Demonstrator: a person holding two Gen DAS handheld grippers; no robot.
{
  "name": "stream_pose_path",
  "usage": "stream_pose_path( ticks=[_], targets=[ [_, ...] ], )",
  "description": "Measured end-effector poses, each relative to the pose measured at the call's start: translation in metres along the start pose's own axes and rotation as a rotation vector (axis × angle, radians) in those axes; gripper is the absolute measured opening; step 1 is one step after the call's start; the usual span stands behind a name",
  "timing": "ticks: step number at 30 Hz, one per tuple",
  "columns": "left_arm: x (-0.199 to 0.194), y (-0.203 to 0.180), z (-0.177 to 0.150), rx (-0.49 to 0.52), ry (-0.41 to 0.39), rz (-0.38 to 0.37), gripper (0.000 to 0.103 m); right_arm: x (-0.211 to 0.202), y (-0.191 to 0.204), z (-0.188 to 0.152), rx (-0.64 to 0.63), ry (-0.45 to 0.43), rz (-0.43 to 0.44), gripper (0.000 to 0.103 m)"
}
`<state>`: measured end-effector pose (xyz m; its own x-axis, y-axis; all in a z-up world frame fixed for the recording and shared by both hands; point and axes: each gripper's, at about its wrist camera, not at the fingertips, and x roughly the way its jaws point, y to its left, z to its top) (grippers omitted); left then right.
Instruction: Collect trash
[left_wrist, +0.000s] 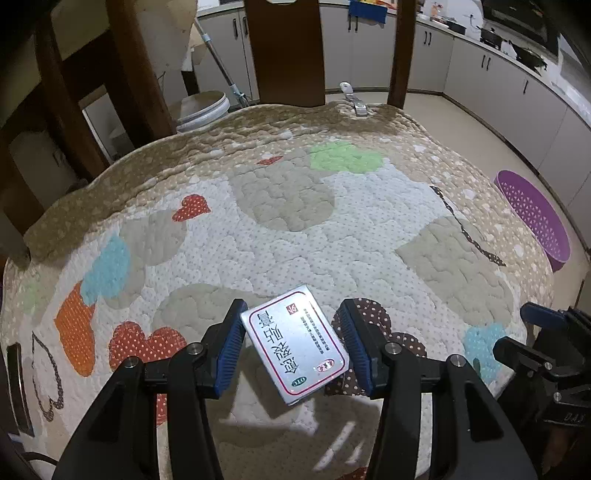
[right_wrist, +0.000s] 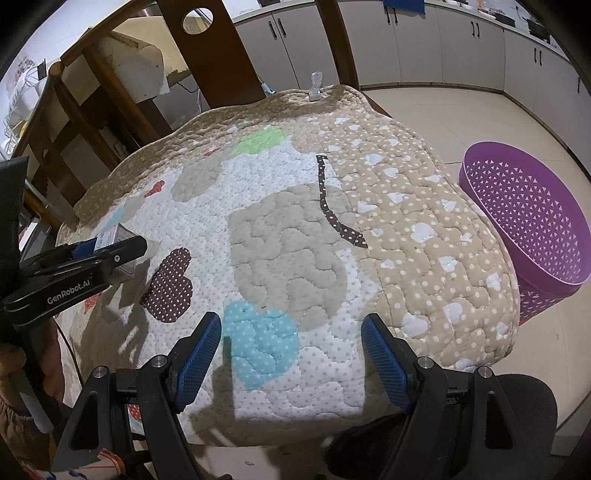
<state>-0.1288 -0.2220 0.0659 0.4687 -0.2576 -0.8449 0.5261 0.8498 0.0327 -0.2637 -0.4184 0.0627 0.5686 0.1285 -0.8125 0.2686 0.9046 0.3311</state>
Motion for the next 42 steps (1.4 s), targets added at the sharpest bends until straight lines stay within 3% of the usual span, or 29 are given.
stream_pose_path(
  ticks=[13,18,24,29,36,42],
  targets=[
    [-0.01,0.065,-0.005,-0.209,-0.009,-0.091,0.063,0.0,0.001,0.001,-0.002,0.0,-0.001,0.083],
    [-0.016,0.082,-0.022,-0.226,-0.007,-0.066,0.066,0.001,0.004,0.004,-0.012,0.003,0.011,0.084],
    [-0.017,0.112,-0.046,-0.312,0.035,-0.013,0.067,0.01,0.04,0.019,-0.075,0.024,0.128,0.084],
    [-0.018,0.124,-0.057,-0.355,0.042,-0.016,0.067,0.024,0.083,0.03,-0.16,0.04,0.206,0.084],
    [-0.018,0.127,-0.05,-0.375,0.022,-0.085,0.067,0.045,0.127,0.037,-0.263,0.041,0.252,0.083],
    [0.001,0.12,-0.024,-0.385,0.048,-0.237,0.067,0.066,0.143,0.033,-0.302,0.049,0.293,0.065]
  ],
)
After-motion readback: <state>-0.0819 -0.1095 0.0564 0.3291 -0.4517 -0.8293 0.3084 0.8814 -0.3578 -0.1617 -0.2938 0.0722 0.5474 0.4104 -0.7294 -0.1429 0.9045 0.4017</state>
